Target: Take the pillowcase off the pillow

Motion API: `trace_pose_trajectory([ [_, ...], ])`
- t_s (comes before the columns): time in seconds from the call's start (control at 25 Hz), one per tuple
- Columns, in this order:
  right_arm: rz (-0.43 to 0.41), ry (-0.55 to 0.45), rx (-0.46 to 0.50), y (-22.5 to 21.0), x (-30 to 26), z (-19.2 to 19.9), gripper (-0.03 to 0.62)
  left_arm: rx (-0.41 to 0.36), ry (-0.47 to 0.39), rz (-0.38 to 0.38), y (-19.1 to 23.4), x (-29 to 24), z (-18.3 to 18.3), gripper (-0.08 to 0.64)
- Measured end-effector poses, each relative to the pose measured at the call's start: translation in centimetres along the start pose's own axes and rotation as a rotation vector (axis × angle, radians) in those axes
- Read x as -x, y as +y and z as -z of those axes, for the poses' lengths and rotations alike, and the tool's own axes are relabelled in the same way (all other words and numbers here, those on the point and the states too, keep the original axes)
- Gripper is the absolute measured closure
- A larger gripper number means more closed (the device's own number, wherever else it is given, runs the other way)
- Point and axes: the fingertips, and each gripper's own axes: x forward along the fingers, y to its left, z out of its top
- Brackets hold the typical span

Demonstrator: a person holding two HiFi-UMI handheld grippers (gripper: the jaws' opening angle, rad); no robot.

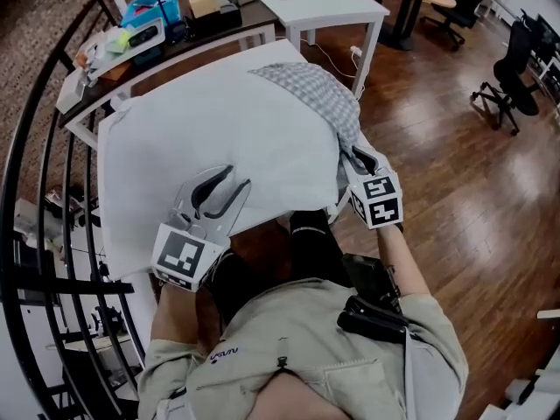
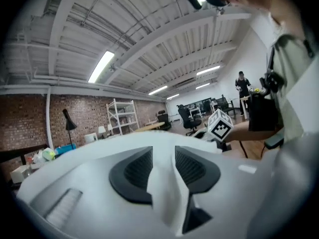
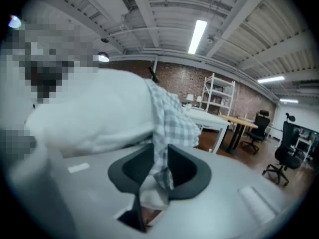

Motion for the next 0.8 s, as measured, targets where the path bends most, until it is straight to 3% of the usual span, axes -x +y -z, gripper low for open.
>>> trace_pose_trajectory([
  [0.08,-0.017,-0.106,-0.015,-0.3,1.8,-3.6,0.505,-0.009,-0.085,-0.011,-0.1,0.6,-4.2,0.409],
  [0.12,-0.026,-0.162,-0.015,-0.5,2.6,-5.6,0.505,-0.03,-0.085,-0.03,0.5,0.6,-5.2,0.402],
  [0.24,-0.059,-0.294,0.026,-0.8,3.2,-11.4,0.505,-0.096,-0.007,-0.119,5.1,-1.5,-5.4,0.391],
  [0.36,-0.098,-0.348,0.097,-0.3,1.6,-16.2,0.483,-0.144,0.037,-0.175,10.9,-5.0,-5.3,0.335],
  [0.52,-0.181,-0.326,0.142,0.8,-3.4,-20.3,0.452,-0.109,0.154,-0.161,15.1,-9.8,-2.5,0.262],
  [0.68,-0.24,-0.241,0.137,1.5,-9.3,-22.5,0.412,-0.034,0.347,-0.091,16.0,-12.9,2.8,0.238],
  [0.8,-0.257,-0.096,0.168,1.7,-13.6,-20.9,0.379,0.016,0.437,-0.024,13.8,-12.9,6.6,0.385],
])
